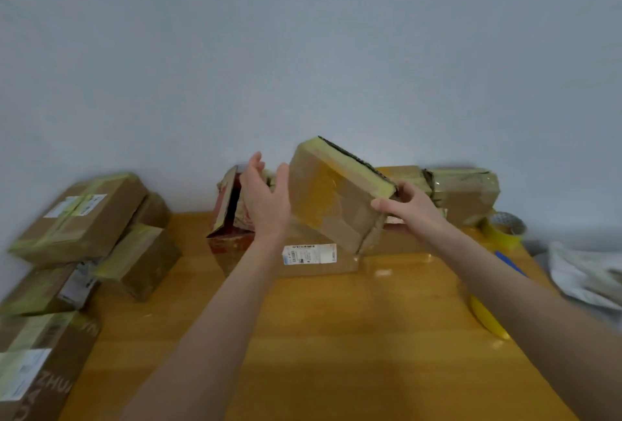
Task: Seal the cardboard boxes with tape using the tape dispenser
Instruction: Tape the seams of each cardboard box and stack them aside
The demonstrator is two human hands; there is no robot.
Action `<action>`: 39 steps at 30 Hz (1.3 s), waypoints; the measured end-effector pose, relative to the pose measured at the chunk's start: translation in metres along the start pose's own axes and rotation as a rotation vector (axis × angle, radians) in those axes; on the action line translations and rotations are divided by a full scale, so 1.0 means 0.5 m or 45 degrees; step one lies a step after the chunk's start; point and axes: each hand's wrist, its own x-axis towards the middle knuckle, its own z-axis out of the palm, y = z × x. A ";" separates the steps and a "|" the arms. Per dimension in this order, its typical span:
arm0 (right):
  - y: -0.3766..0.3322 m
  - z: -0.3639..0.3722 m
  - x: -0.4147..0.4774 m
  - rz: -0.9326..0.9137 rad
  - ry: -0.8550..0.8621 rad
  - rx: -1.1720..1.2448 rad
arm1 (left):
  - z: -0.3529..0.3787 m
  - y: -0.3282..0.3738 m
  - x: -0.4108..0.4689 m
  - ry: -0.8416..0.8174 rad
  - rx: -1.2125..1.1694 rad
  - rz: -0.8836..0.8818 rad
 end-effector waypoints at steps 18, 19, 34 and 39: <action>0.294 -0.261 -0.155 0.158 -0.482 -0.698 | 0.167 -0.180 -0.431 -0.540 0.336 -0.316; 0.307 -0.269 -0.149 0.130 -0.474 -0.708 | 0.171 -0.187 -0.443 -0.552 0.372 -0.297; 0.375 -0.264 -0.099 -0.017 -0.204 -1.058 | 0.170 -0.171 -0.492 -0.923 1.036 -0.160; 0.359 -0.291 -0.130 0.015 -0.633 -1.005 | 0.192 -0.160 -0.505 -0.844 0.916 -0.197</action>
